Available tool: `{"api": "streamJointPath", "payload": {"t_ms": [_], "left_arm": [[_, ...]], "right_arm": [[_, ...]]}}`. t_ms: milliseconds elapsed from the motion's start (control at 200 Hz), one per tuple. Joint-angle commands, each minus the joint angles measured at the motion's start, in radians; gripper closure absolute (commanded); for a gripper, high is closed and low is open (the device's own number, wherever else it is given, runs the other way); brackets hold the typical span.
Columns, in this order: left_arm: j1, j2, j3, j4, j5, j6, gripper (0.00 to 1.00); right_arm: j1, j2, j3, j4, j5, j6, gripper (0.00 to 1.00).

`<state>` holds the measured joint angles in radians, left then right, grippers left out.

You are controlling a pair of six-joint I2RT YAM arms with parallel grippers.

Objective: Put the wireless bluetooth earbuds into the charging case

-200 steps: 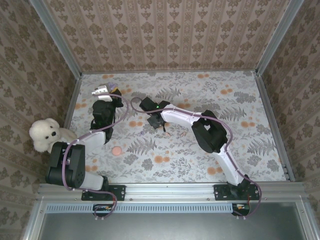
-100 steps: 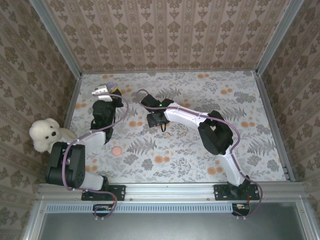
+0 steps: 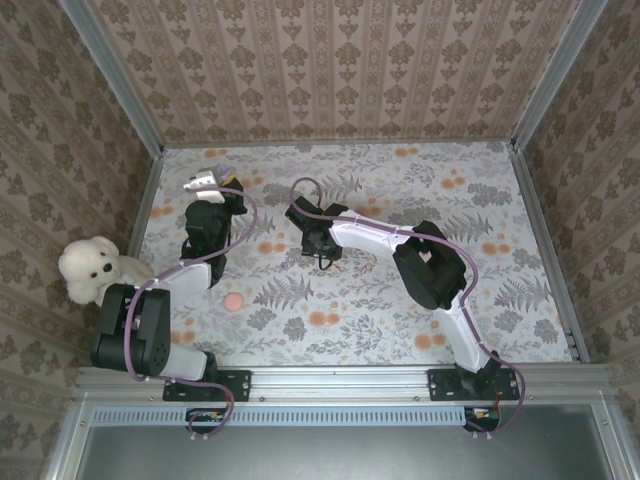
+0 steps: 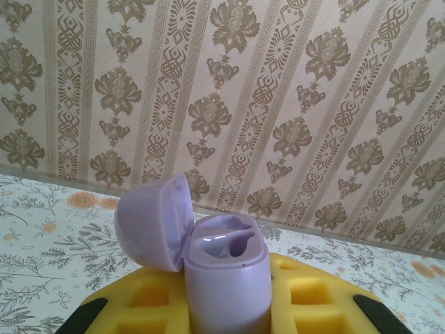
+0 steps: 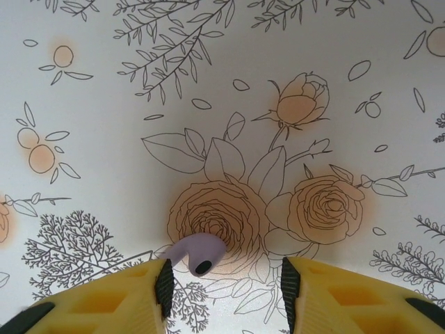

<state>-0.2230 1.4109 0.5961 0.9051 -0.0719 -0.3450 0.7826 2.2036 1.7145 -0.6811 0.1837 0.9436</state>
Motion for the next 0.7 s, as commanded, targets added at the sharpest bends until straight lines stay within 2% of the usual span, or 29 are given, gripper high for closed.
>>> {"api": "streamJointPath", "payload": {"t_ms": [0, 260, 465, 695], "left_arm": [[-0.007, 0.000, 0.017, 0.023, -0.003, -0.014, 1.00], [-0.006, -0.001, 0.011, 0.034, -0.009, -0.004, 1.00], [-0.005, -0.002, 0.010, 0.035, -0.009, -0.003, 1.00], [-0.004, -0.004, 0.006, 0.035, -0.009, -0.005, 1.00]], "right_arm": [[-0.006, 0.029, 0.016, -0.006, 0.013, 0.047, 0.53], [-0.009, 0.063, 0.044, -0.002, -0.018, 0.052, 0.58], [-0.011, 0.073, 0.047, 0.001, -0.029, 0.033, 0.67], [-0.022, 0.090, 0.074, -0.006, -0.074, -0.113, 0.77]]}}
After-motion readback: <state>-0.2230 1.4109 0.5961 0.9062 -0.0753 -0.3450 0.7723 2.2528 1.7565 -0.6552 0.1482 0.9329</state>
